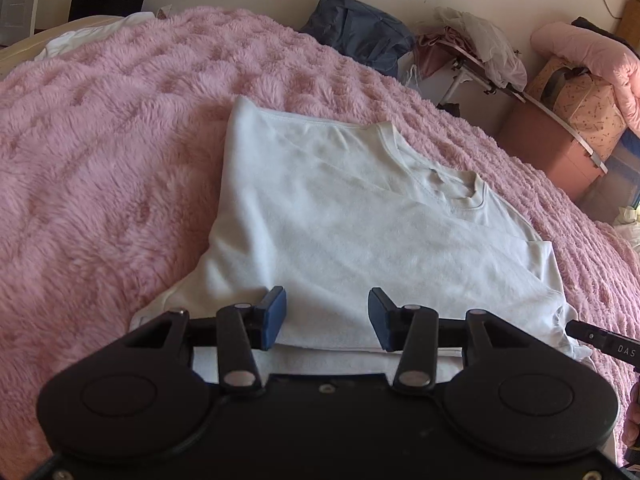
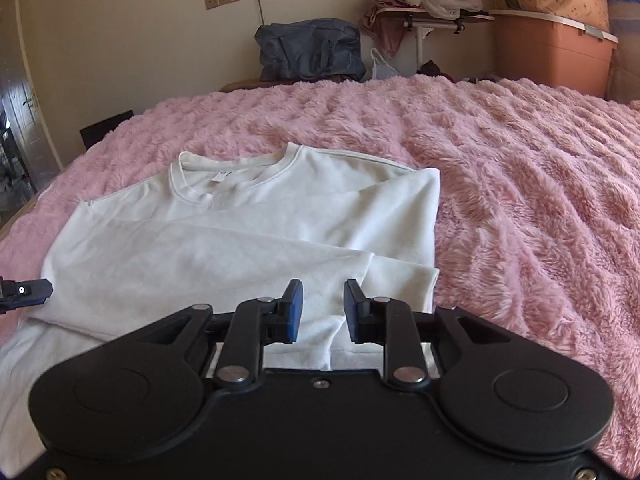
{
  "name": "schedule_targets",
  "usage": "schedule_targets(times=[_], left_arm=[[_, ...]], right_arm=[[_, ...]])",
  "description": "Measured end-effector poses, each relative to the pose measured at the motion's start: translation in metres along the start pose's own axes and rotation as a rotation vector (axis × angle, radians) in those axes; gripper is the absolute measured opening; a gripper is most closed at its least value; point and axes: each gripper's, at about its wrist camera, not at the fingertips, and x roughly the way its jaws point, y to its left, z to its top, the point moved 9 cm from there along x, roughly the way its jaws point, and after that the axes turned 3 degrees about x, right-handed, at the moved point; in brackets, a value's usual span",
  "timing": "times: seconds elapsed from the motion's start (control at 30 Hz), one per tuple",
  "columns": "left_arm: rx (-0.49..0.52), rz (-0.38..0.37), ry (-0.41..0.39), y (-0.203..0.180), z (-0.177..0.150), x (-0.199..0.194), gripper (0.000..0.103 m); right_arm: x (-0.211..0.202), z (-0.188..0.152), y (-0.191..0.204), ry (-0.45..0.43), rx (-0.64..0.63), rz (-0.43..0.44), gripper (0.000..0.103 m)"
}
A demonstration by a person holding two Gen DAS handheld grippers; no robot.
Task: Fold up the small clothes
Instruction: 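Move both tools over the folded shirt toward its hem, then close both tools on the hem corners of the sweatshirt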
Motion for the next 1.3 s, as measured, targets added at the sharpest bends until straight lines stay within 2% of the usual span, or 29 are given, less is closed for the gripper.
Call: schedule_targets(times=[0.13, 0.27, 0.37, 0.47, 0.57, 0.63, 0.7, 0.73, 0.83, 0.97, 1.17, 1.3], left_arm=[[-0.009, 0.001, 0.026, 0.010, -0.008, 0.004, 0.048], [0.054, 0.029, 0.075, 0.005, -0.007, 0.006, 0.048], [0.042, 0.018, 0.103, 0.002, 0.000, 0.000, 0.048], [0.051, -0.022, 0.072, -0.010, 0.014, -0.031, 0.048], [0.106, -0.012, 0.064, -0.019, 0.019, -0.075, 0.049], [0.122, -0.022, 0.088, -0.022, 0.013, -0.106, 0.049], [0.161, -0.021, 0.126, -0.022, -0.002, -0.135, 0.050], [0.177, -0.017, 0.138, -0.022, -0.009, -0.146, 0.050], [0.207, 0.005, 0.193, -0.014, -0.043, -0.182, 0.050], [0.173, 0.029, 0.267, 0.007, -0.095, -0.219, 0.050], [0.099, 0.069, 0.344, 0.039, -0.144, -0.238, 0.050], [0.067, 0.046, 0.382, 0.047, -0.166, -0.237, 0.050]], right_arm=[[0.015, -0.027, -0.009, 0.107, -0.017, -0.073, 0.024], [0.012, -0.035, -0.018, 0.103, -0.002, -0.062, 0.024], [0.014, -0.036, -0.013, 0.108, -0.018, -0.084, 0.025], [0.005, -0.030, -0.008, 0.106, -0.003, -0.091, 0.026], [-0.027, -0.019, 0.005, 0.081, 0.009, -0.054, 0.028], [-0.056, -0.016, 0.014, 0.071, -0.018, -0.039, 0.036], [-0.092, -0.020, 0.021, 0.059, -0.037, -0.010, 0.047], [-0.114, -0.025, 0.023, 0.055, -0.046, -0.004, 0.049], [-0.161, -0.046, 0.024, 0.062, -0.088, -0.002, 0.049], [-0.211, -0.093, 0.017, 0.123, -0.136, -0.027, 0.049], [-0.250, -0.153, -0.010, 0.234, -0.117, -0.081, 0.049], [-0.254, -0.180, -0.032, 0.295, -0.048, -0.101, 0.049]])
